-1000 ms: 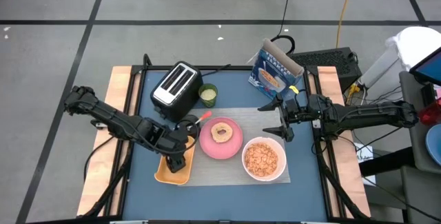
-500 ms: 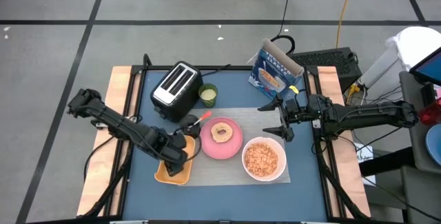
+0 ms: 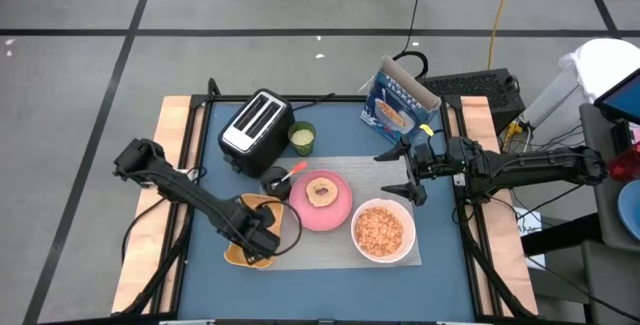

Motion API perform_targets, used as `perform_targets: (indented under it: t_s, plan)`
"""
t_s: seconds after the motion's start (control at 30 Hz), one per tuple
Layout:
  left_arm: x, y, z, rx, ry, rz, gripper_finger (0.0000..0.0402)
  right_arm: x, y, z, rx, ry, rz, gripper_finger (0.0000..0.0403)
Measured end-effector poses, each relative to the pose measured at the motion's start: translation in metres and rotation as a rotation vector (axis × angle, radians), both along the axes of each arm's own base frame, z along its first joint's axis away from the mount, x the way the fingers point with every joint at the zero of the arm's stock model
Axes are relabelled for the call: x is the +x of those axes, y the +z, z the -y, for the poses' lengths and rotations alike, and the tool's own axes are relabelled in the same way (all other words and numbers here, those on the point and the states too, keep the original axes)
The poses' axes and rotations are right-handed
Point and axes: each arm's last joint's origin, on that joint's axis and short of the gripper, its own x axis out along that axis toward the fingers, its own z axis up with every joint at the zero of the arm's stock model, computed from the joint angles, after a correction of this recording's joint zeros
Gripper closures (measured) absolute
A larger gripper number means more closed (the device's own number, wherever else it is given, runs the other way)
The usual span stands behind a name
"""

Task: Arrange a breakfast setting
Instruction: Put the red apple on the gray placemat

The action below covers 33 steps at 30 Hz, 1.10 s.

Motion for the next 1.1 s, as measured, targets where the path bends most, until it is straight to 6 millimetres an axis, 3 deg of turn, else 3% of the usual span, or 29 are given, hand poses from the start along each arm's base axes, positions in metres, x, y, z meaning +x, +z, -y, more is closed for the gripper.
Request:
perform_targets:
  t_s: [0.5,0.7,1.1]
  plan:
    - [0.008,-0.033,0.007,0.056,-0.014,-0.106,0.0039,0.0,0.0,0.0,0.0,0.0,0.0,0.0005]
    - [0.01,-0.032,0.009,0.041,-0.015,-0.082,0.0041,0.0,0.0,0.0,0.0,-0.001,0.0,0.0005]
    - [0.011,-0.031,0.007,0.072,0.022,-0.057,0.0121,0.0,0.0,0.0,0.0,-0.001,0.0,0.0005]
